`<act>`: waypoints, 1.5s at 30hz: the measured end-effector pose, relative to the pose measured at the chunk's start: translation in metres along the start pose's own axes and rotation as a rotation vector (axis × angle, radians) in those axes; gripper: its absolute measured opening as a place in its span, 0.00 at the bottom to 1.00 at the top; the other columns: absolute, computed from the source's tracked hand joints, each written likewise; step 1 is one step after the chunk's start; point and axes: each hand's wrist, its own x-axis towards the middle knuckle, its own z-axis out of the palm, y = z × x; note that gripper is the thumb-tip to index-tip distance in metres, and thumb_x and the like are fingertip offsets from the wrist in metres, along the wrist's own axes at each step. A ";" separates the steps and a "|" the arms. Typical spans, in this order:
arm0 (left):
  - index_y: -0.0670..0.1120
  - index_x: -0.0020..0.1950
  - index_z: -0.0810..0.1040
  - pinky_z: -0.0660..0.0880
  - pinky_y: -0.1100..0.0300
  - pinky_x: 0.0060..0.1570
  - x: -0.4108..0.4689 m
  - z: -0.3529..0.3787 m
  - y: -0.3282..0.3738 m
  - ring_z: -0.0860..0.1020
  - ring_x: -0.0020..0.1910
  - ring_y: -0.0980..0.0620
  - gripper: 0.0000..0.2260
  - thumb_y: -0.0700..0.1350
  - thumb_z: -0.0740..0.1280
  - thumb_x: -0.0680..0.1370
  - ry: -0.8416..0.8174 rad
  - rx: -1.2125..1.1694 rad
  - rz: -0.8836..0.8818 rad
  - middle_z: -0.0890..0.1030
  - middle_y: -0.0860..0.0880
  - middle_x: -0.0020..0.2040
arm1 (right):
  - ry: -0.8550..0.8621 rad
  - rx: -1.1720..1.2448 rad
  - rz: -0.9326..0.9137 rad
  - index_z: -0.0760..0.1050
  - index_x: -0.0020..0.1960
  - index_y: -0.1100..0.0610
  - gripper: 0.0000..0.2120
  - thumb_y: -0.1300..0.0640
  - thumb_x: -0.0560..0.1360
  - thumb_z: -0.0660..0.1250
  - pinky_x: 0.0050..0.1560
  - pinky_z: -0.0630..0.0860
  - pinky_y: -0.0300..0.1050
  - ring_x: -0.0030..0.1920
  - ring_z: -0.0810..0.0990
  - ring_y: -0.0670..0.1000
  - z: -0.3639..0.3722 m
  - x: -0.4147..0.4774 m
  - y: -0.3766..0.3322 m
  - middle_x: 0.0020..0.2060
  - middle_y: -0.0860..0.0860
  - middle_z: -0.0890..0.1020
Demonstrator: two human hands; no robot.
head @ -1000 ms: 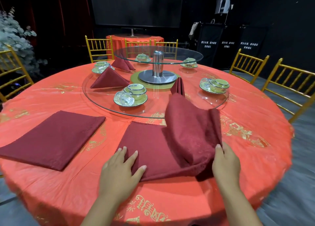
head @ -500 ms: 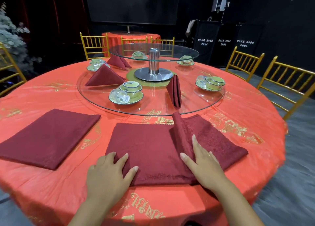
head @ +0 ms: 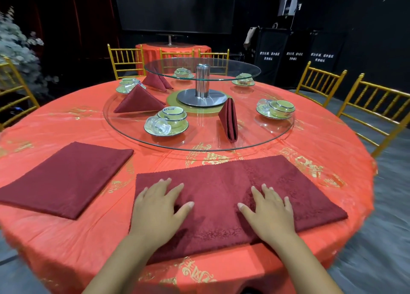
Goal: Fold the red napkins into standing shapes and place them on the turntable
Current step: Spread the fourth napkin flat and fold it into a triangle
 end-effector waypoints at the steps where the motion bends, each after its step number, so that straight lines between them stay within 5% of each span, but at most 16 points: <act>1: 0.61 0.75 0.60 0.49 0.48 0.74 0.010 0.005 0.002 0.52 0.77 0.52 0.28 0.68 0.51 0.77 -0.051 -0.011 0.049 0.57 0.51 0.78 | -0.025 0.026 -0.018 0.53 0.77 0.47 0.34 0.33 0.76 0.51 0.74 0.45 0.57 0.77 0.48 0.52 -0.001 0.003 -0.001 0.77 0.52 0.52; 5: 0.63 0.77 0.47 0.39 0.45 0.74 0.033 0.020 0.009 0.42 0.77 0.52 0.29 0.67 0.48 0.78 -0.265 0.021 0.126 0.45 0.52 0.79 | -0.106 0.020 -0.054 0.50 0.77 0.47 0.34 0.32 0.76 0.49 0.75 0.44 0.56 0.77 0.45 0.52 0.002 0.010 -0.003 0.78 0.51 0.48; 13: 0.62 0.76 0.54 0.41 0.41 0.73 0.012 0.020 0.008 0.50 0.77 0.51 0.30 0.70 0.46 0.76 -0.271 0.190 0.205 0.53 0.50 0.79 | 0.092 -0.086 -0.066 0.62 0.73 0.47 0.30 0.34 0.76 0.54 0.74 0.50 0.55 0.72 0.62 0.49 -0.002 0.008 0.004 0.72 0.47 0.66; 16: 0.62 0.76 0.55 0.40 0.40 0.73 0.008 0.016 0.014 0.53 0.77 0.49 0.30 0.71 0.45 0.75 -0.298 0.207 0.223 0.56 0.50 0.78 | 0.074 -0.036 -0.129 0.59 0.75 0.48 0.31 0.35 0.76 0.55 0.74 0.49 0.55 0.74 0.58 0.51 -0.006 0.019 -0.001 0.75 0.50 0.61; 20: 0.61 0.73 0.63 0.53 0.44 0.72 0.021 0.010 0.016 0.67 0.69 0.51 0.27 0.68 0.50 0.76 -0.197 0.142 0.233 0.73 0.54 0.68 | -0.056 0.042 -0.293 0.52 0.77 0.48 0.33 0.37 0.77 0.55 0.74 0.46 0.52 0.77 0.48 0.50 -0.002 0.035 -0.008 0.78 0.49 0.50; 24: 0.55 0.64 0.75 0.72 0.54 0.56 0.061 0.011 0.017 0.75 0.58 0.50 0.18 0.59 0.61 0.78 -0.074 -0.140 0.139 0.79 0.53 0.56 | -0.021 0.012 -0.300 0.54 0.77 0.47 0.30 0.37 0.78 0.50 0.75 0.43 0.51 0.77 0.48 0.49 0.012 0.033 -0.010 0.77 0.47 0.53; 29: 0.51 0.58 0.80 0.74 0.54 0.52 0.107 0.024 0.028 0.77 0.55 0.47 0.12 0.53 0.65 0.77 -0.073 -0.262 0.078 0.80 0.49 0.53 | 0.107 -0.063 -0.266 0.62 0.73 0.45 0.27 0.36 0.78 0.50 0.74 0.45 0.52 0.75 0.57 0.48 0.011 0.023 -0.013 0.74 0.47 0.63; 39: 0.45 0.46 0.81 0.75 0.54 0.48 0.150 0.024 0.049 0.78 0.50 0.44 0.12 0.53 0.69 0.74 -0.250 -0.141 0.061 0.82 0.46 0.48 | 0.059 -0.146 -0.289 0.65 0.71 0.46 0.26 0.37 0.78 0.52 0.74 0.43 0.56 0.72 0.63 0.49 -0.003 0.015 -0.009 0.72 0.48 0.67; 45: 0.51 0.38 0.75 0.71 0.54 0.53 0.154 0.026 0.050 0.77 0.54 0.46 0.09 0.53 0.70 0.74 -0.295 -0.136 0.013 0.81 0.50 0.50 | 0.089 -0.010 -0.318 0.69 0.69 0.45 0.20 0.44 0.80 0.55 0.74 0.50 0.49 0.71 0.64 0.48 0.002 0.011 -0.002 0.69 0.46 0.70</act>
